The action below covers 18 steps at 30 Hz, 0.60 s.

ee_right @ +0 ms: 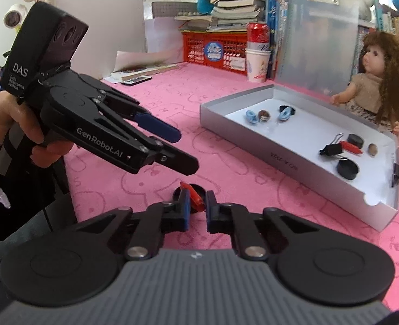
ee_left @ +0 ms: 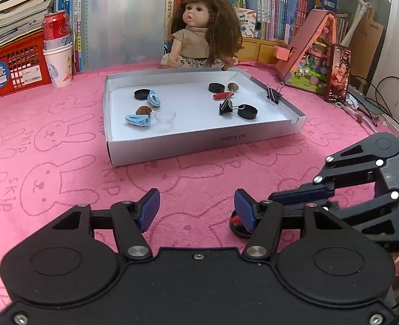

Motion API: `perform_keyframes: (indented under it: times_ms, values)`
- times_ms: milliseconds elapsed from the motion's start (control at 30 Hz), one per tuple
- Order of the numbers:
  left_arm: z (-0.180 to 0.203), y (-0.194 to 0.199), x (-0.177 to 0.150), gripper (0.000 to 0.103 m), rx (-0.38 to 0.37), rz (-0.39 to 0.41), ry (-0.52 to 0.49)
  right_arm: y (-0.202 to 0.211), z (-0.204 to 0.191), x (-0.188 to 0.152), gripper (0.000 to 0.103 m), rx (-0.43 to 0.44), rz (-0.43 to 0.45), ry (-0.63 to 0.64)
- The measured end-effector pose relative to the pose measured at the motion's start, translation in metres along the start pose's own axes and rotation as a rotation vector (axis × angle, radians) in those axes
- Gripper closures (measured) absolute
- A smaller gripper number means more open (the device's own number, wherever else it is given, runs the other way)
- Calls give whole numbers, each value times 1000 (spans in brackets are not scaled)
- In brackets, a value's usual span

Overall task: Organize rigid objects
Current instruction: 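Move the left tool to the black lid while the right tool approaches the red crayon, then grasp the black lid with the left tool while the right tool grasps the red crayon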

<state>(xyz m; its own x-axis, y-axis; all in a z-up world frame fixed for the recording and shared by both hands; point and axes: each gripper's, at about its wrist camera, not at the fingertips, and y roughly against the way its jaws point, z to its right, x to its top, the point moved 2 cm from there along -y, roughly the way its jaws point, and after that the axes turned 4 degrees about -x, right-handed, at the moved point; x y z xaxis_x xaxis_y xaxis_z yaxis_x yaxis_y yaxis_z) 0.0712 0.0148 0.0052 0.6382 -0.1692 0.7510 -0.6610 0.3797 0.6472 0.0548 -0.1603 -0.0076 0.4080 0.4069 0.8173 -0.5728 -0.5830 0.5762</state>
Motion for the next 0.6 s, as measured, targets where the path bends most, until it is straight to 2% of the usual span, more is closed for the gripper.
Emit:
perform_keyframes:
  times_ms: [200,467,600]
  values:
    - [1,0,-1,44,-5,3,-2,7,18,-4,89,-107,-13,-54]
    - [20,5,-7,44,-58,5,-32,16,51,-11,88,-325,-45,-184]
    - [35,7,-13,47,-86,2,-52,20,58,-15,83,-364,-47,-268]
